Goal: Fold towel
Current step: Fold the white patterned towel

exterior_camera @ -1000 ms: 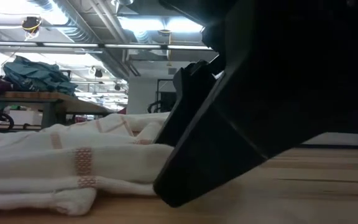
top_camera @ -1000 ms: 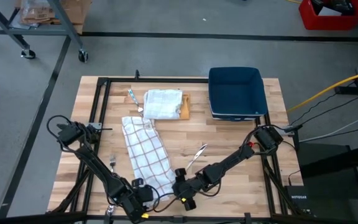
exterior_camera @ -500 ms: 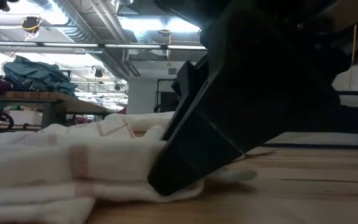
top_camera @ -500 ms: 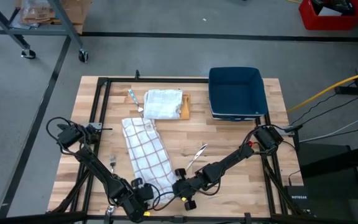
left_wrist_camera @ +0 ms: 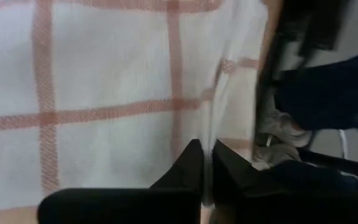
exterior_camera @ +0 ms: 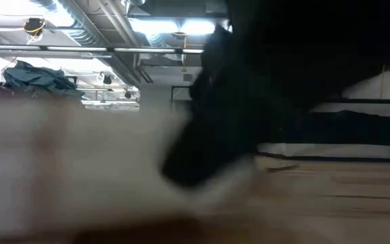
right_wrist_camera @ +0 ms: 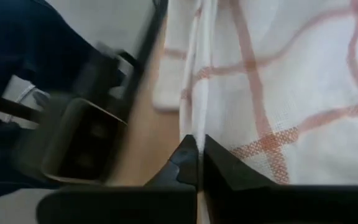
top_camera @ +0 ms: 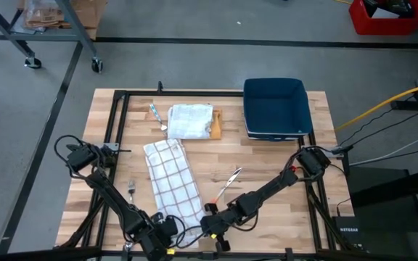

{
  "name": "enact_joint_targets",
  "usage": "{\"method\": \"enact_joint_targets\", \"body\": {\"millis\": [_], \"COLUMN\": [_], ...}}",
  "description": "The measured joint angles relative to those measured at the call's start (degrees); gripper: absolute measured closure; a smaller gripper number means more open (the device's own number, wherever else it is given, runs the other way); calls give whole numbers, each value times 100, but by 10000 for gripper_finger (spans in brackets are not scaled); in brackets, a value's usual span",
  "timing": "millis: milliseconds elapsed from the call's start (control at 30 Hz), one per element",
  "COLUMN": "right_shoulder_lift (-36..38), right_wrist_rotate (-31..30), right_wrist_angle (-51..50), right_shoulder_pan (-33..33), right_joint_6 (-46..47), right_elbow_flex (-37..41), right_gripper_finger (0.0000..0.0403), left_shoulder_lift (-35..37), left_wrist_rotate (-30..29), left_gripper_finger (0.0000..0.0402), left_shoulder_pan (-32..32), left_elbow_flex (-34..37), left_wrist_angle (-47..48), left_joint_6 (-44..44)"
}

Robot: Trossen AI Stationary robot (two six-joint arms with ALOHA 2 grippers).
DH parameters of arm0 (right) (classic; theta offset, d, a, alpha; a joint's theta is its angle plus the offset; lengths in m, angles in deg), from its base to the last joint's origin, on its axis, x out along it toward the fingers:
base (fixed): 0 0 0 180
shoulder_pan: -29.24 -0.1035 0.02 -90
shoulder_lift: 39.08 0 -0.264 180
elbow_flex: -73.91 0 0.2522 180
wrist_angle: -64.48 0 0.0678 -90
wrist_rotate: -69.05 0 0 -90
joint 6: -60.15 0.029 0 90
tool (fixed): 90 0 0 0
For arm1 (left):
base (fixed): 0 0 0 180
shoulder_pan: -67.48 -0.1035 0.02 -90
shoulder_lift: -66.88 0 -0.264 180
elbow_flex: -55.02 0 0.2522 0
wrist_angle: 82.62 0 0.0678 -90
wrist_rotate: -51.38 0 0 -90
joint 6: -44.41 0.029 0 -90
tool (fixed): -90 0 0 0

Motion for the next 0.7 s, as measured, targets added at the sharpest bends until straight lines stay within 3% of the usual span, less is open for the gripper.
{"method": "enact_joint_targets", "body": {"millis": [167,367,700], "right_shoulder_lift": [20,37,37], "right_wrist_rotate": [-88,-735,-1280], "right_wrist_angle": [-835,-2134,-2637], "right_shoulder_pan": [-40,-15,91], "right_joint_6": [-394,-1068,-1246], "right_elbow_flex": [-886,-1855,-2046], "right_gripper_finger": [387,397,390], "left_shoulder_lift": [0,15,28], "left_wrist_rotate": [-5,-62,-597], "left_gripper_finger": [398,399,400], "left_shoulder_pan": [34,30,32], "left_elbow_flex": [-263,-548,-1348], "left_wrist_angle": [11,115,2070], "left_joint_6": [42,228,500]}}
